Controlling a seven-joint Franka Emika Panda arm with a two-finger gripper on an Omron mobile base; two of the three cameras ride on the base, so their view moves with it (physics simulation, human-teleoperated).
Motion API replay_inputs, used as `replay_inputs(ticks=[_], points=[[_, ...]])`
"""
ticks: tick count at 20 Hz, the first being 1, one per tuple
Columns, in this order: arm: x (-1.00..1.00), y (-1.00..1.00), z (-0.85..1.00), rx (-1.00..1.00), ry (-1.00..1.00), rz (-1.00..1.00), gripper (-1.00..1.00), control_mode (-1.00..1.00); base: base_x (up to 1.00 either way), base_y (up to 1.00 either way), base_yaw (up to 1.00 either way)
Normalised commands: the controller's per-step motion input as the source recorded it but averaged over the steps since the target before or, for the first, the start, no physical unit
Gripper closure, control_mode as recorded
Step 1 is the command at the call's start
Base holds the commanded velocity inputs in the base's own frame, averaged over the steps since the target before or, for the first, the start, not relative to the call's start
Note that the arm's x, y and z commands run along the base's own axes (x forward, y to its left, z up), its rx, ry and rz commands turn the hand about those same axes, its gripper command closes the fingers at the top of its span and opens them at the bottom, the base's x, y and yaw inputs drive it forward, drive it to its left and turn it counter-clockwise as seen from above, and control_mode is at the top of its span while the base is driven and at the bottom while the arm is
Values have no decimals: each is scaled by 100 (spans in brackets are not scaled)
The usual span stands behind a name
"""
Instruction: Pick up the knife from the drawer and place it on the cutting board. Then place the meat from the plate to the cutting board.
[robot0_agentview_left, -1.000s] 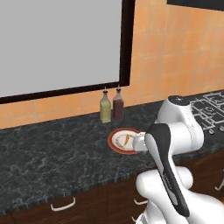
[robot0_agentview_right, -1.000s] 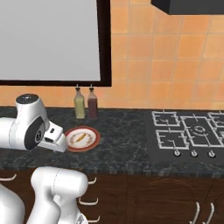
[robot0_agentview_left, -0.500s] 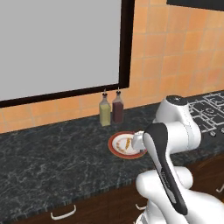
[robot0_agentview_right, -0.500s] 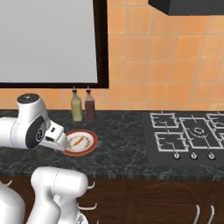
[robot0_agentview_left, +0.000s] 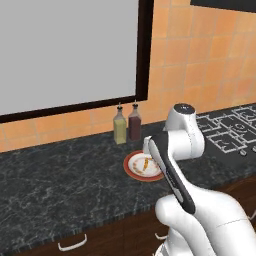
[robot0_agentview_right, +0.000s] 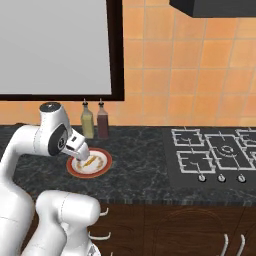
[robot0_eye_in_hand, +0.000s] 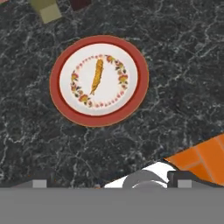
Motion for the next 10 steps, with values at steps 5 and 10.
replay_inputs(ticks=[5,10], points=[[100,-5,-62,0,4,-14,-100,-100,0,0,0],[98,0,-64,0,0,-4,-100,-100,0,0,0]])
